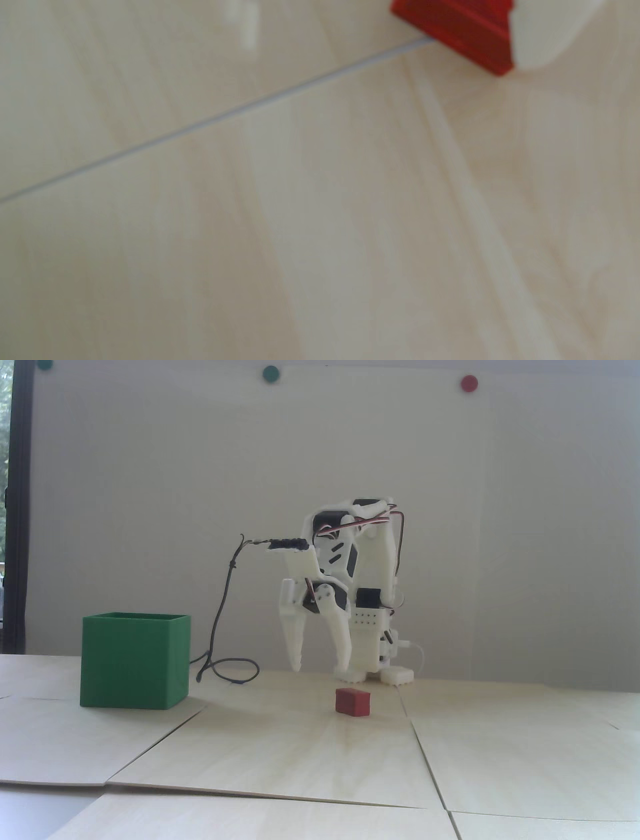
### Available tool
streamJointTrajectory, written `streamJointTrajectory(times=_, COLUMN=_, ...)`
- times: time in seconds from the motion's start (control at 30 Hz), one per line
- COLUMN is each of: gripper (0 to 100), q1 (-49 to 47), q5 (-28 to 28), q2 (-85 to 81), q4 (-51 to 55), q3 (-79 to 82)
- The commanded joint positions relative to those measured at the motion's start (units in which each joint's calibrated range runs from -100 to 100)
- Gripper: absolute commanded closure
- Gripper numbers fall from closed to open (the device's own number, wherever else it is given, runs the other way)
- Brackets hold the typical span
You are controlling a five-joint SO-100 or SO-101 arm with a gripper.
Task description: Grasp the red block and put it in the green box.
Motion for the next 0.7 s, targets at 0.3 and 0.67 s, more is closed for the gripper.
streamJointTrajectory(times=0.3, gripper=74, q1=1.17, q5=-9.03, q2=-0.21, q4=-0.19, q3=-8.14)
streamJointTrajectory(times=0.67, gripper=74, q1=1.17, q5=-11.79, q2=1.06, q4=-0.70, q3=-8.68)
